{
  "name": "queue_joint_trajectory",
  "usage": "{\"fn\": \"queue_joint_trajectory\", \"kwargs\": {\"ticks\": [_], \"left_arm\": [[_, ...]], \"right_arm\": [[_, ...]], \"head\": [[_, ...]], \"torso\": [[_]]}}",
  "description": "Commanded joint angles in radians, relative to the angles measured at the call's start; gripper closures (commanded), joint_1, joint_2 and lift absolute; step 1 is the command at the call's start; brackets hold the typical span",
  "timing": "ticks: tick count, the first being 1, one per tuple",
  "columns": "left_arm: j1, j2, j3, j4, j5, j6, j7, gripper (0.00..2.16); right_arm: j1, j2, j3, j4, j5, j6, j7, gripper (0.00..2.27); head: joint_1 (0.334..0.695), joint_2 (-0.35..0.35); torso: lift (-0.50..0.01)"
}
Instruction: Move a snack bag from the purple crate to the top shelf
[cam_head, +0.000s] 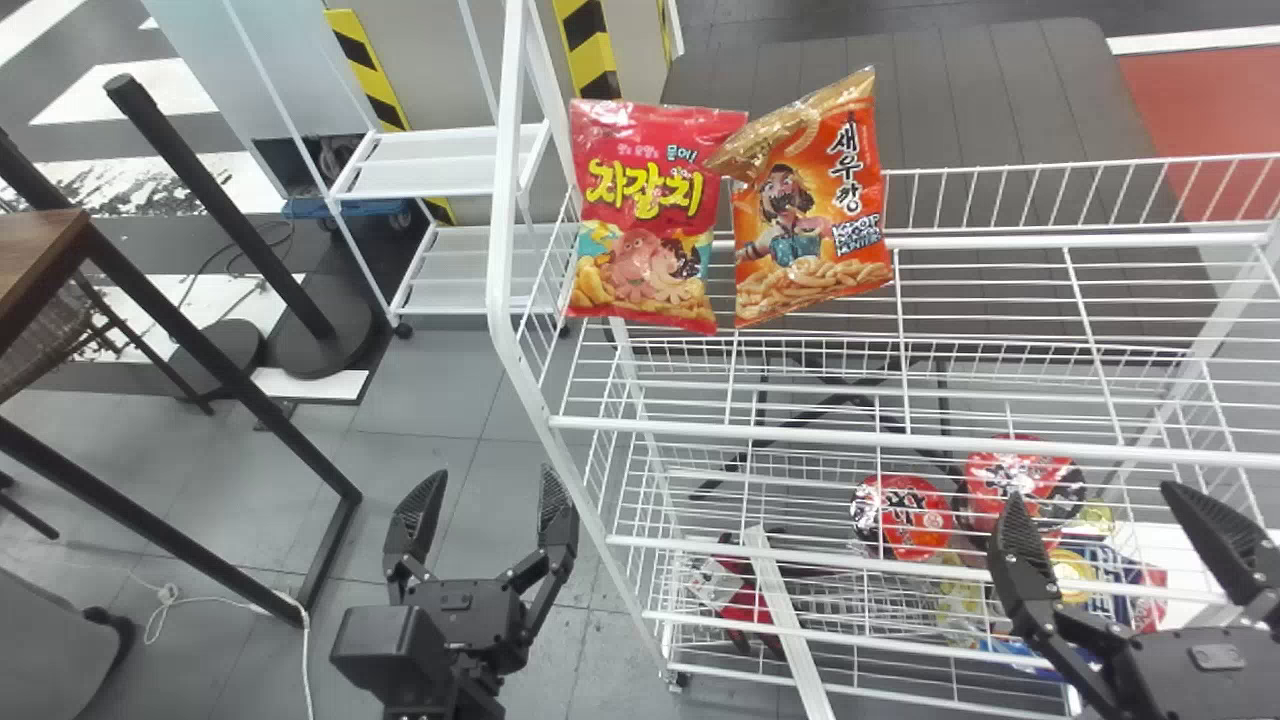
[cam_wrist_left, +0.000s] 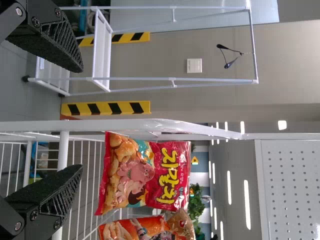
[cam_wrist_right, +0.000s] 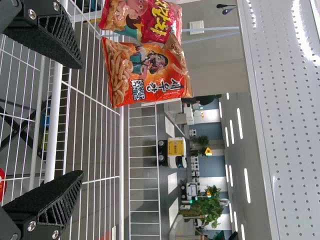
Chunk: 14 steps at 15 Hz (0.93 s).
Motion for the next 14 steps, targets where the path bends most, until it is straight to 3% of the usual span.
{"fn": "queue_joint_trajectory", "kwargs": {"ticks": [1,14], "left_arm": [[0.000,0.000,-0.001,0.002,0.000,0.000,0.000,0.15],[0.000,0.000,-0.005,0.003,-0.002,0.000,0.005,0.15]], "right_arm": [[-0.001,-0.002,0.000,0.000,-0.002,0.000,-0.002,0.05],[-0.001,-0.006,0.000,0.000,0.000,0.003,-0.003,0.06]], "head": [[0.695,0.233],[0.695,0.229]], "torso": [[0.000],[-0.002]]}}
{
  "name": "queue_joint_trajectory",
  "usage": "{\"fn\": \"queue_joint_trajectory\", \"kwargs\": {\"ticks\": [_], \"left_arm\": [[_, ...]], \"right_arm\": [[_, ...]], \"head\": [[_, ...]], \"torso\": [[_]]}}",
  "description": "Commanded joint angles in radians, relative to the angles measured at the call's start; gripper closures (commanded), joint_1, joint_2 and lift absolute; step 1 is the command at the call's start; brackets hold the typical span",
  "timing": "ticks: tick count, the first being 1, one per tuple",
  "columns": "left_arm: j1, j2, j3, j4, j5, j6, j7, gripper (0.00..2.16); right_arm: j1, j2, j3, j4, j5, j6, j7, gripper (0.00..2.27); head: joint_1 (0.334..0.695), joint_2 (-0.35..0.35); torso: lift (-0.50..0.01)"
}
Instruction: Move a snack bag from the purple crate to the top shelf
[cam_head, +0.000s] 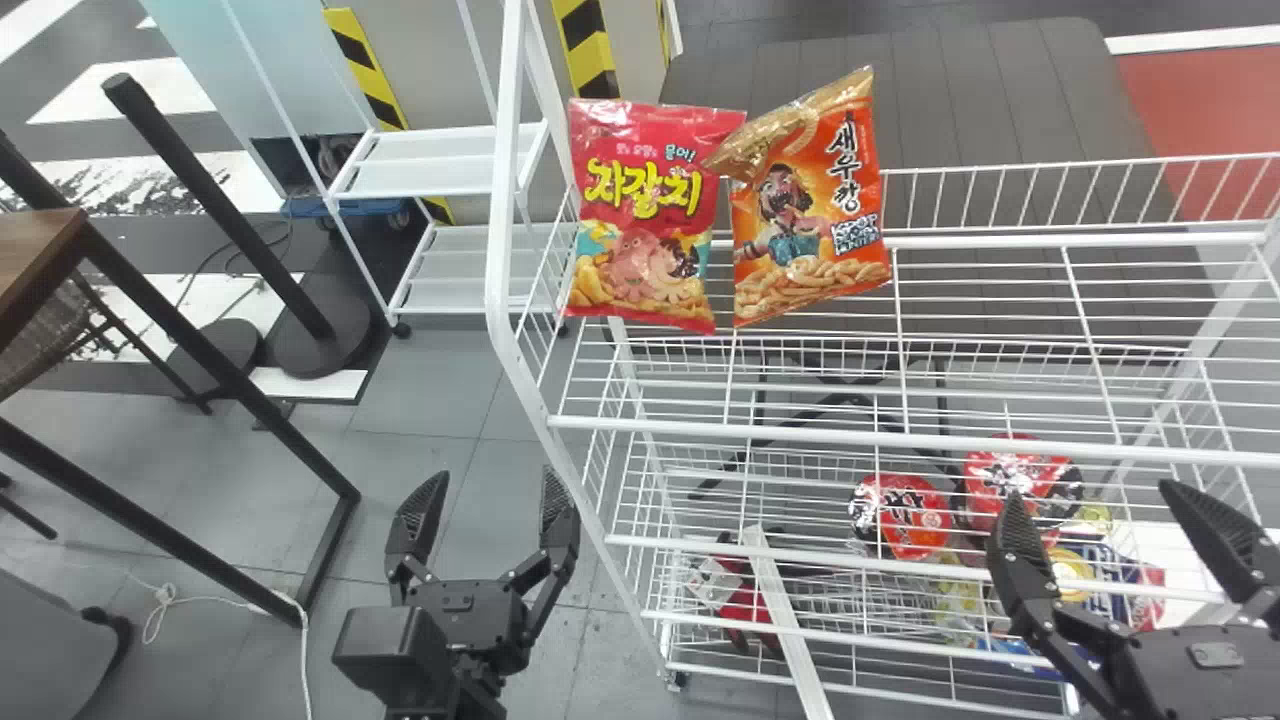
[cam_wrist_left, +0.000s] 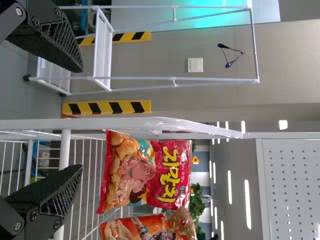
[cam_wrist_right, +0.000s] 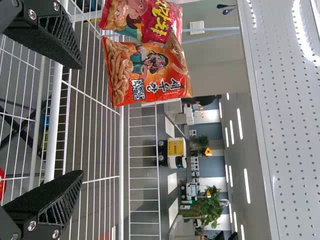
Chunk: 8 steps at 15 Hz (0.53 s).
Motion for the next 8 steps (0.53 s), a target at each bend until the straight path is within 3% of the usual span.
{"fn": "queue_joint_trajectory", "kwargs": {"ticks": [1,8], "left_arm": [[0.000,0.000,0.000,0.000,0.000,0.000,0.005,0.15],[0.002,0.000,-0.001,0.000,0.000,0.000,0.005,0.15]], "right_arm": [[0.002,-0.001,0.003,-0.003,-0.005,0.012,-0.004,0.06],[0.004,-0.001,0.005,-0.003,-0.014,0.012,-0.002,0.05]], "head": [[0.695,0.229],[0.695,0.231]], "torso": [[-0.010],[-0.036]]}}
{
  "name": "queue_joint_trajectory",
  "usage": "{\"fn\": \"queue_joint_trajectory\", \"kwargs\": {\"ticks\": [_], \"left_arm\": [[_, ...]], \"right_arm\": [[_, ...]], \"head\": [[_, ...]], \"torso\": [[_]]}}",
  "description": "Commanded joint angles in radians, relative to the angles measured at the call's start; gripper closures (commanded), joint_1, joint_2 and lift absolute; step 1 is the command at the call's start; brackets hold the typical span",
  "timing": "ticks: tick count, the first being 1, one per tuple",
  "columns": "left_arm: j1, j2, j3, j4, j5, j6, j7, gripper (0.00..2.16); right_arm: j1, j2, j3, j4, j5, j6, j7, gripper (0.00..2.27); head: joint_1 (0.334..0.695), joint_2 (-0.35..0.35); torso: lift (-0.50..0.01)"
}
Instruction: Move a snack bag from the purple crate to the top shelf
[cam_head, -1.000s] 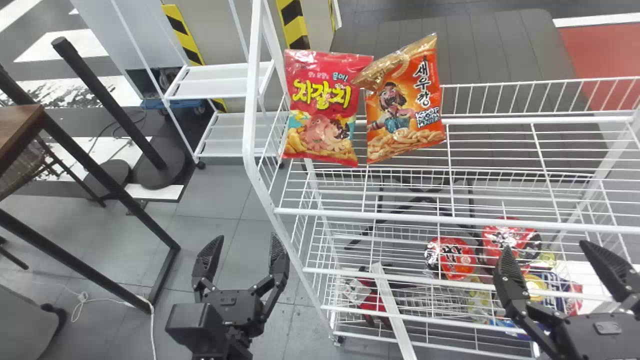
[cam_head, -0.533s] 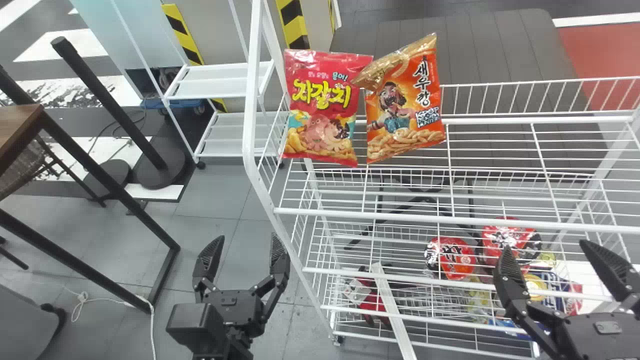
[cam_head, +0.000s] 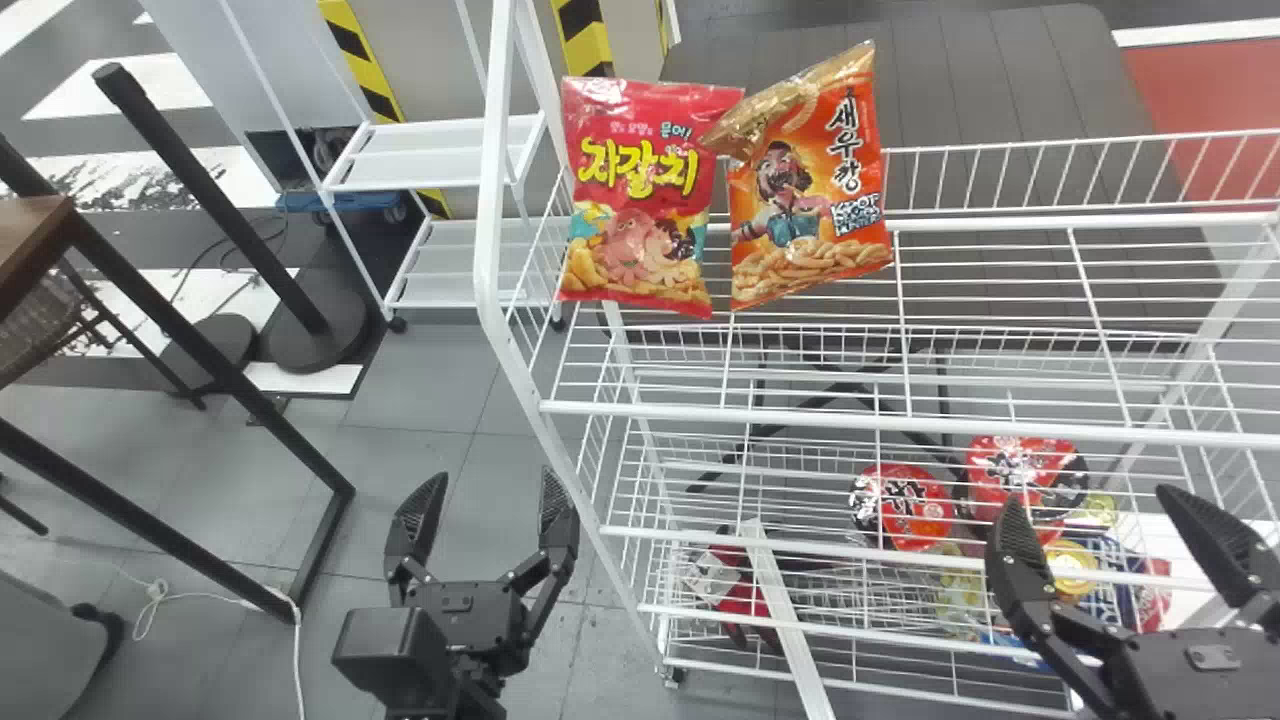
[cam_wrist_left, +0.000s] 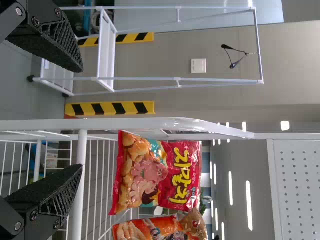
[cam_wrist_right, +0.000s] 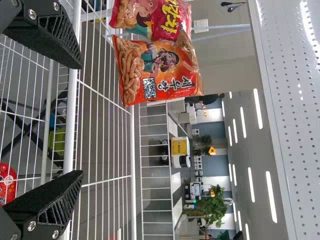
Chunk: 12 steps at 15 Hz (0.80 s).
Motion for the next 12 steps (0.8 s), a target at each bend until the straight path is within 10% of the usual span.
{"fn": "queue_joint_trajectory", "kwargs": {"ticks": [1,12], "left_arm": [[0.000,0.000,0.000,-0.001,0.000,0.000,0.000,0.15],[0.000,0.000,-0.003,-0.004,-0.006,0.003,0.000,0.15]], "right_arm": [[-0.001,0.000,0.000,-0.001,0.000,0.000,0.000,0.05],[-0.001,-0.003,0.000,-0.007,0.003,0.009,-0.001,0.05]], "head": [[0.695,0.232],[0.695,0.229]], "torso": [[-0.040],[-0.084]]}}
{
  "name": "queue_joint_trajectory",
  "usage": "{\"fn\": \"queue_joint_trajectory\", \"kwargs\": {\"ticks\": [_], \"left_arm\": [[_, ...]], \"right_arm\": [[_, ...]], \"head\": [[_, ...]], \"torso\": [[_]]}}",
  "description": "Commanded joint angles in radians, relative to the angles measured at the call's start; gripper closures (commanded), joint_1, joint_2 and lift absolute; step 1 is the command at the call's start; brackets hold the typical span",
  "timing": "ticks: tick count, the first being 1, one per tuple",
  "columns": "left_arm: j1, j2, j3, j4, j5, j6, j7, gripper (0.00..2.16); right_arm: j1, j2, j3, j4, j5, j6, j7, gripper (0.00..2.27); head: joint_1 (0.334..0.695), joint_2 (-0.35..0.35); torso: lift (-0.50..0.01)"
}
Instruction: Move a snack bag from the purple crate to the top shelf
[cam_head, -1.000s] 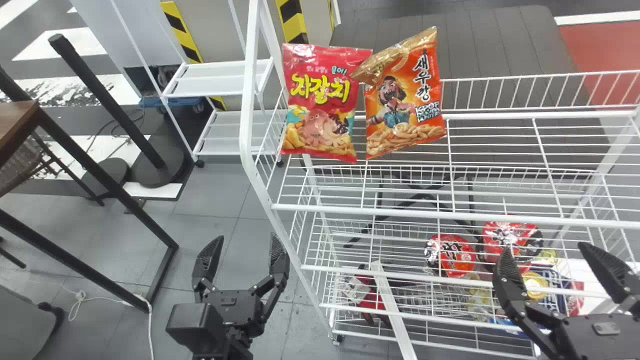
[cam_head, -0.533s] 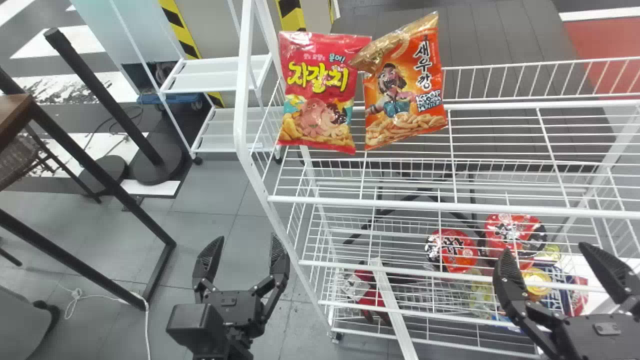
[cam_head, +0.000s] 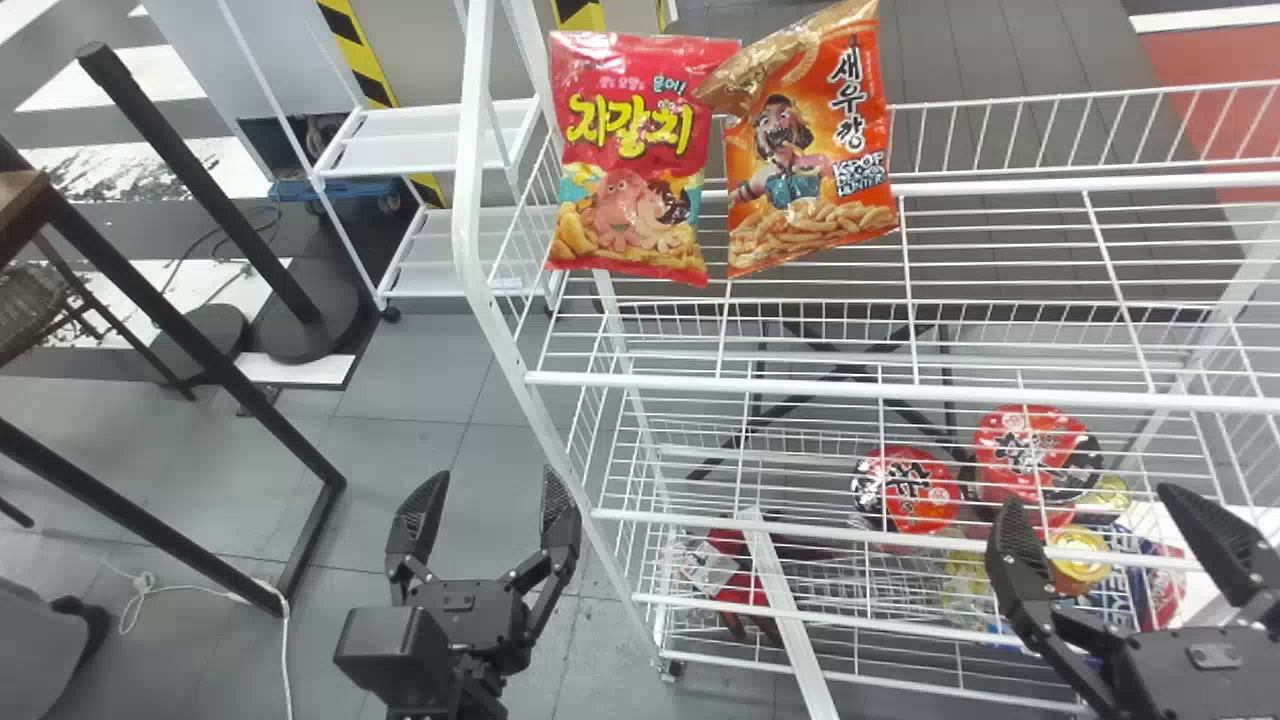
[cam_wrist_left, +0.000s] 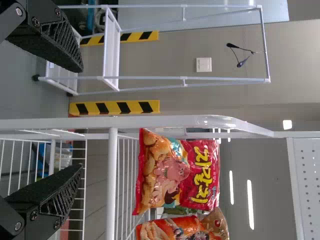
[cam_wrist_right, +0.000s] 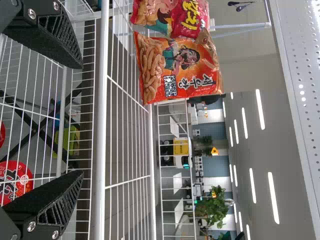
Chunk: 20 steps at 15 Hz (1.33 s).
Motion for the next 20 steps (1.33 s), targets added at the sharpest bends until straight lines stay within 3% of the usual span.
{"fn": "queue_joint_trajectory", "kwargs": {"ticks": [1,20], "left_arm": [[0.000,0.000,-0.001,0.000,-0.001,0.004,0.000,0.15],[0.000,0.000,-0.001,0.012,-0.001,0.000,0.003,0.15]], "right_arm": [[-0.002,0.000,0.000,-0.001,0.000,0.005,-0.001,0.05],[-0.002,0.000,0.000,0.007,-0.002,-0.004,-0.007,0.05]], "head": [[0.695,0.229],[0.695,0.226]], "torso": [[-0.088],[-0.163]]}}
